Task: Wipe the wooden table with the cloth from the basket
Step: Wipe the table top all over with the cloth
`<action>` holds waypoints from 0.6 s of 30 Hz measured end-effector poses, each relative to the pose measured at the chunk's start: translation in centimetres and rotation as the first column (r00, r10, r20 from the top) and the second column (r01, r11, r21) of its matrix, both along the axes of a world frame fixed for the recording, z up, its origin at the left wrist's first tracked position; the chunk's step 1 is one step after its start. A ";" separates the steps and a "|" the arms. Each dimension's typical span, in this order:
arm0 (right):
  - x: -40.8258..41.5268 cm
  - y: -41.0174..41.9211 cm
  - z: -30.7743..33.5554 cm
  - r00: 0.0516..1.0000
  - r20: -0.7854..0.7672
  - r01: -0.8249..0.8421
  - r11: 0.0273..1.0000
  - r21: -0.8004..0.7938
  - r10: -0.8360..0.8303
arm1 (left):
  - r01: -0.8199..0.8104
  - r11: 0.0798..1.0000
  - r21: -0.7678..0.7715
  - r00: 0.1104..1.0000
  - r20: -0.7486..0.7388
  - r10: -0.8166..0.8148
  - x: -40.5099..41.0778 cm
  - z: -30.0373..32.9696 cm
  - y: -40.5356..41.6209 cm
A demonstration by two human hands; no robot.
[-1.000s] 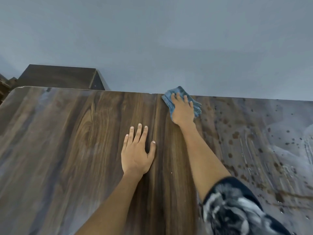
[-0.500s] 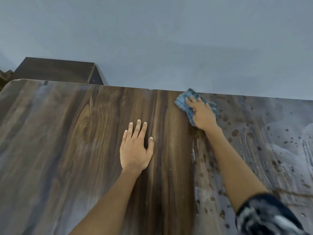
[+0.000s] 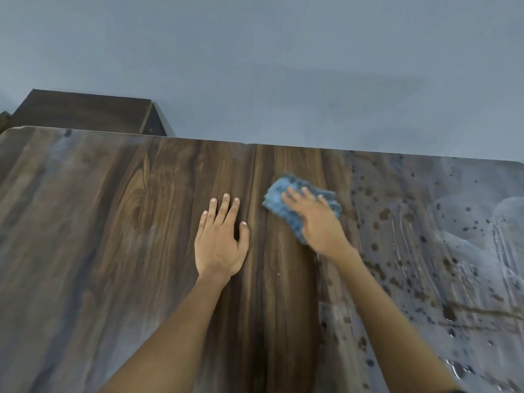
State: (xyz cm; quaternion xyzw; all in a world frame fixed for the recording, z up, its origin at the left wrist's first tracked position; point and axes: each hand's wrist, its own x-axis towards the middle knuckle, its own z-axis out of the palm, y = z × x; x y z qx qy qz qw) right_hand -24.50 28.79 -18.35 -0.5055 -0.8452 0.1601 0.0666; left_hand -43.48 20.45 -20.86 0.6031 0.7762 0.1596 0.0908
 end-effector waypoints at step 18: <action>4.7 -4.6 0.2 0.991 -0.011 0.136 0.990 -0.024 -0.137 | -0.021 1.000 -0.008 1.000 0.019 0.021 0.4 0.0 -1.0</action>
